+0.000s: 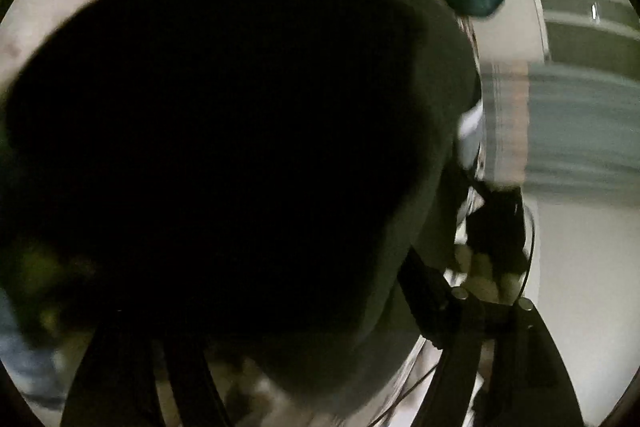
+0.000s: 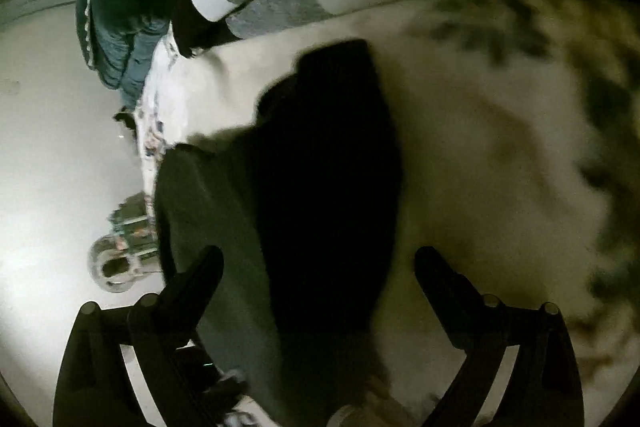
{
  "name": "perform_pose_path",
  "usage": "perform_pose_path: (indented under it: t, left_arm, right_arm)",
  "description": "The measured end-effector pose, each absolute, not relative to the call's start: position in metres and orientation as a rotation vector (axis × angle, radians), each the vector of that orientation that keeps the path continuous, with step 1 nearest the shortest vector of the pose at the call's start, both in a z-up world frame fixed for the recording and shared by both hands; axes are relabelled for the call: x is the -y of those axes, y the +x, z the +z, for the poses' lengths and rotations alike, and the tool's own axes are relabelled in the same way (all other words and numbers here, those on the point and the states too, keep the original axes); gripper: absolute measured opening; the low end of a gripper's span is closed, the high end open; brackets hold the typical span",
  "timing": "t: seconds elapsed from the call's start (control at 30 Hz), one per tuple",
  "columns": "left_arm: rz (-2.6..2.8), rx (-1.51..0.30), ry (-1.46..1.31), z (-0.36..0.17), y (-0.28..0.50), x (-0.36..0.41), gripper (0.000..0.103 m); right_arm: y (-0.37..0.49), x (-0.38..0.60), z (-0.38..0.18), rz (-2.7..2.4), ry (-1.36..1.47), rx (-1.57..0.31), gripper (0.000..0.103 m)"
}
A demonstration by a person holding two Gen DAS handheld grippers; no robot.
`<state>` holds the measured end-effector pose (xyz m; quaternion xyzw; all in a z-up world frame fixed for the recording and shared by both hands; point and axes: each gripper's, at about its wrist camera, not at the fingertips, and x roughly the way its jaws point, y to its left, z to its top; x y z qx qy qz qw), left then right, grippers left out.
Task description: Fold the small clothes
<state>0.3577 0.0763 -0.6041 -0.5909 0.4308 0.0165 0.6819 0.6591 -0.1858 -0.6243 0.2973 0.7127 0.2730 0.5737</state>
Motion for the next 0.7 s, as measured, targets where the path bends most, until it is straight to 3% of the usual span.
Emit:
perform_pose_path:
  t: [0.03,0.07,0.1,0.13,0.2,0.23,0.27,0.5,0.7]
  left_arm:
    - [0.040,-0.945,-1.335,-0.602,0.360,-0.077,0.071]
    - [0.043,-0.940,-1.331,-0.599,0.362,-0.078,0.061]
    - [0.042,-0.938,-1.324,-0.596,0.364,-0.079,0.041]
    - [0.033,-0.932,-1.324,-0.593,0.364,-0.082,0.035]
    - [0.014,-0.936,-1.309,-0.585,0.366,-0.087,0.032]
    - [0.006,-0.939,-1.301,-0.583,0.368,-0.089,0.031]
    - [-0.005,-0.942,-1.296,-0.580,0.370,-0.092,0.031]
    - [-0.157,-1.014,-1.175,-0.547,0.394,-0.112,0.028]
    - [-0.291,-1.092,-1.057,-0.510,0.410,-0.137,0.027]
  right_arm:
    - [0.662,0.181,-0.627,0.648,0.719,-1.668,0.099]
    - [0.664,0.178,-0.629,0.646,0.742,-1.662,0.098]
    - [0.664,0.177,-0.631,0.647,0.759,-1.652,0.098]
    - [0.663,0.174,-0.631,0.649,0.763,-1.634,0.095]
    - [0.659,0.174,-0.632,0.652,0.737,-1.611,0.071]
    - [0.655,0.175,-0.633,0.637,0.720,-1.615,0.036]
    - [0.652,0.176,-0.636,0.634,0.734,-1.616,0.026]
    - [0.599,0.214,-0.604,0.558,0.894,-1.472,0.019]
    - [0.479,0.249,-0.573,0.439,0.970,-1.454,0.018]
